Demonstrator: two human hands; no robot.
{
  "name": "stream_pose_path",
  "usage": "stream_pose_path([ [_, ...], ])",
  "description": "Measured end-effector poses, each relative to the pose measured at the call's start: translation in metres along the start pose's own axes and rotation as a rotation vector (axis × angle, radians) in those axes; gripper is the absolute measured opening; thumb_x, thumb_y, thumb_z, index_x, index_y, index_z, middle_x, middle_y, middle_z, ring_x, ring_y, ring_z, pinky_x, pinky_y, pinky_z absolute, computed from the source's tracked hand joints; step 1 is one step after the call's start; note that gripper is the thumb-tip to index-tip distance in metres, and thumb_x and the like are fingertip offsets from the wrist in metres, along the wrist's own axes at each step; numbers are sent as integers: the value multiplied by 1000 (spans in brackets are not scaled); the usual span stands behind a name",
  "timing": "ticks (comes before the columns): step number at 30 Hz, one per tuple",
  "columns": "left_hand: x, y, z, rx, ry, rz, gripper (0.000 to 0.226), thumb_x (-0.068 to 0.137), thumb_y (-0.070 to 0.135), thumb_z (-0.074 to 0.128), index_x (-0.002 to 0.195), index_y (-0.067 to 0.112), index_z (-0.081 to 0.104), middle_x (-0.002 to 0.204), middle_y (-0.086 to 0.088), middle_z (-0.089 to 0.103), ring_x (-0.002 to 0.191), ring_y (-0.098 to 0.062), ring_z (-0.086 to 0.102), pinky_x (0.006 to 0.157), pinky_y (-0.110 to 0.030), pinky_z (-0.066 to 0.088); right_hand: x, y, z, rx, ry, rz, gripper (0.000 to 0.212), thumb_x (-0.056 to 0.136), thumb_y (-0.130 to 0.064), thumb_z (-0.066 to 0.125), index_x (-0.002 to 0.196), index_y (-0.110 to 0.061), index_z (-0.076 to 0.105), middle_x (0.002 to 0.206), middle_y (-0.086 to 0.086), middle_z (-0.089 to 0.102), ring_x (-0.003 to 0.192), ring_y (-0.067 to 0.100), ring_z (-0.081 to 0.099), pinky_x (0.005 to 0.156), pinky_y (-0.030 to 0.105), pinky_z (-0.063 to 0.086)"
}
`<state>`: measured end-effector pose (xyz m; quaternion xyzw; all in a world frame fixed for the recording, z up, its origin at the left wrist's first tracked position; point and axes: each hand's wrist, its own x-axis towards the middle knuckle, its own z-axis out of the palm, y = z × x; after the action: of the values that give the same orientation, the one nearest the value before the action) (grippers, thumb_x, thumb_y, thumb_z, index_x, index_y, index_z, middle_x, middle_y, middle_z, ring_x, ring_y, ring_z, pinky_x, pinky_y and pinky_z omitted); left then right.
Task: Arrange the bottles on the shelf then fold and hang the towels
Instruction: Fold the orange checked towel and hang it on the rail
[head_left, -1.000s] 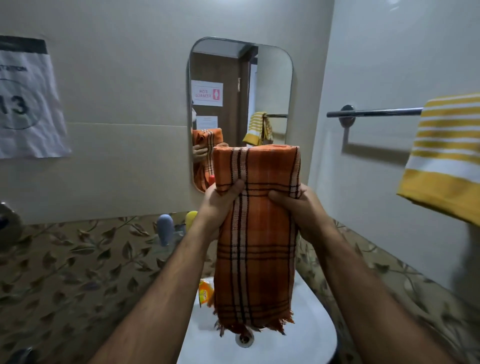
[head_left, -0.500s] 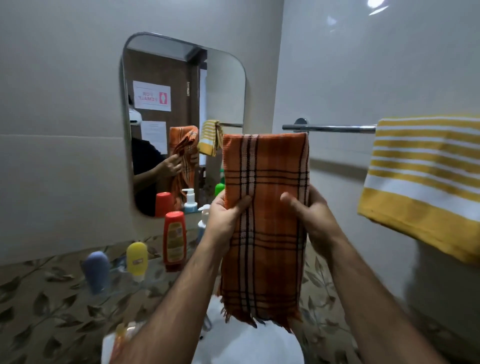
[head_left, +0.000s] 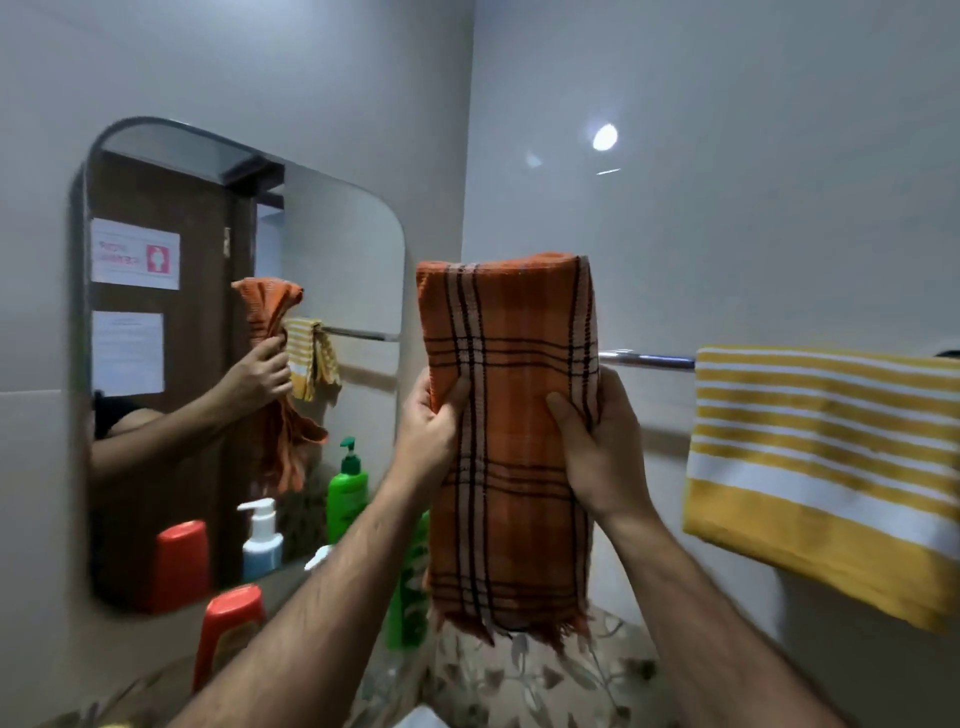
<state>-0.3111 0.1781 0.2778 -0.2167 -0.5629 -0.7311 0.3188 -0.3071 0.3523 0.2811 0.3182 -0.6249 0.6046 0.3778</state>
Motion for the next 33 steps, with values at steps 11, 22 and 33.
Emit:
stream_pose_path([
  [11, 134, 0, 57, 455, -8, 434, 26, 99, 32, 53, 118, 16, 58, 101, 7, 64, 90, -11, 61, 70, -19, 43, 110, -4, 3, -749, 285, -363, 77, 96, -15, 59, 155, -20, 10, 139, 19, 49, 97, 37, 67, 75, 41, 58],
  [22, 178, -53, 81, 602, -36, 320, 54, 88, 39, 68, 133, 20, 45, 94, 3, 66, 89, -16, 64, 73, -24, 43, 142, 26, -7, -1393, 174, -168, 61, 89, -4, 58, 144, -24, 39, 153, 19, 26, 100, 30, 66, 82, 42, 58],
  [33, 173, -50, 71, 1019, -31, 752, 30, 95, 35, 59, 75, 12, 66, 66, -8, 68, 58, -29, 60, 54, -33, 41, 141, 22, -9, -1496, -134, -331, 23, 100, -18, 43, 86, -18, 61, 86, 2, 69, 81, 25, 64, 75, 37, 43],
])
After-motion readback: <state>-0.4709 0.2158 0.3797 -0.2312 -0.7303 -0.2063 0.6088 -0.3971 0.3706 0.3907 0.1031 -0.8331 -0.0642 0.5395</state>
